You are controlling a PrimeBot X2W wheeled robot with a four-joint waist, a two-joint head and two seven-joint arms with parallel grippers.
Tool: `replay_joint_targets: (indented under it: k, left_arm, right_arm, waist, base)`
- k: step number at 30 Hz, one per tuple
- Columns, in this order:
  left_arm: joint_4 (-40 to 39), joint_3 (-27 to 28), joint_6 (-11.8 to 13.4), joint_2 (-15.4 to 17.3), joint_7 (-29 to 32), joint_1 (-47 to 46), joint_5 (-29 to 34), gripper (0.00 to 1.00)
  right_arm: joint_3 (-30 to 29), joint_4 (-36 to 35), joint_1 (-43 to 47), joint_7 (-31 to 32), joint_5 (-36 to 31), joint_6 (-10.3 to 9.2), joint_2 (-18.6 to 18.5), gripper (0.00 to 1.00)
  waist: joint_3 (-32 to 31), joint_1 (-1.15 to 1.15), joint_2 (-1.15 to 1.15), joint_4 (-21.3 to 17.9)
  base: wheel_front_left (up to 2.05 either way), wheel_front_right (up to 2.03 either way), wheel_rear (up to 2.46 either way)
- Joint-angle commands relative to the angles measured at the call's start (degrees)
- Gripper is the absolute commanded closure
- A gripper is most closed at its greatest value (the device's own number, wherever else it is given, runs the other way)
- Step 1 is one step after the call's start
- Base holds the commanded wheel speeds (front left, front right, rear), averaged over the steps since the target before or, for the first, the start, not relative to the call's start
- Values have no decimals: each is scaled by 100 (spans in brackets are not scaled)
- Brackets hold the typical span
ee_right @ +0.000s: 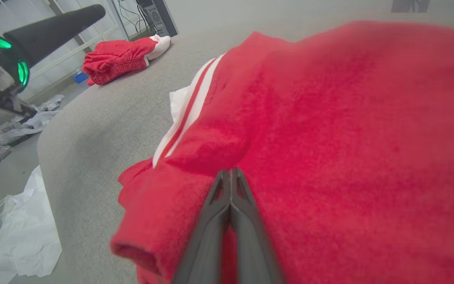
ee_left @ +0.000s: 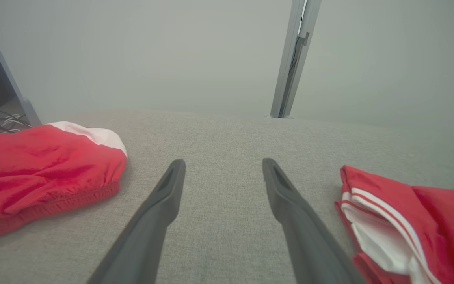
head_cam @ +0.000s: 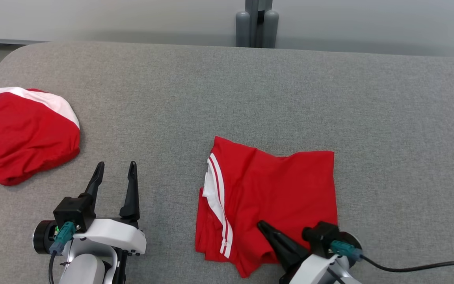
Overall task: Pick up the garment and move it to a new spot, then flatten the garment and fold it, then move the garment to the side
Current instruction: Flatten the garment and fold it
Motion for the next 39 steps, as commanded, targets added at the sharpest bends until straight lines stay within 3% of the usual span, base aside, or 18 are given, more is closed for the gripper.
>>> replay_joint_targets:
  k: [1,6,11,17,24,25,28,29,30,39]
  left_arm:
    - [2,4,-13,22,-27,-127,14,0]
    - [1,6,-50,-18,-27,-138,30,0]
    - [1,32,-58,-64,-28,-137,57,0]
    - [-8,128,-49,-35,-27,-62,68,0]
    - [-73,237,-7,45,-27,8,115,0]
    - [-80,246,-2,53,-24,12,115,0]
    - [-92,258,-3,79,-24,68,130,0]
    - [-94,257,-1,81,-24,89,130,0]
    - [-90,260,7,88,-24,109,126,0]
    - [-104,266,15,136,-23,284,102,0]
  right_arm:
    - [140,98,-103,-51,79,1,19,100]
    - [547,528,-322,-104,273,1,60,100]
    - [133,793,-492,-166,325,1,5,100]
    - [-607,81,-257,-169,264,1,-133,100]
    - [-1887,-996,111,-170,29,1,-240,100]
    - [-2063,-1105,152,-171,-46,1,-253,95]
    - [-2543,-1323,278,-170,-240,1,-285,49]
    - [-2683,-1358,333,-170,-300,1,-290,20]
    - [-2795,-1382,375,-170,-388,1,-306,0]
    - [-3656,-1546,865,23,-828,1,-313,0]
  waist:
    - [15,0,0,3]
    - [58,0,0,11]
    - [71,0,0,-11]
    - [9,0,0,-144]
    - [-126,0,0,-379]
    - [-150,0,0,-411]
    - [-229,0,0,-502]
    - [-258,0,0,-526]
    - [-291,0,0,-551]
    - [-590,0,0,-658]
  base:
    - [0,0,0]
    - [0,0,0]
    - [0,0,0]
    - [0,0,0]
    - [0,0,0]
    - [0,0,0]
    - [0,0,0]
    - [0,0,0]
    - [0,0,0]
    - [0,0,0]
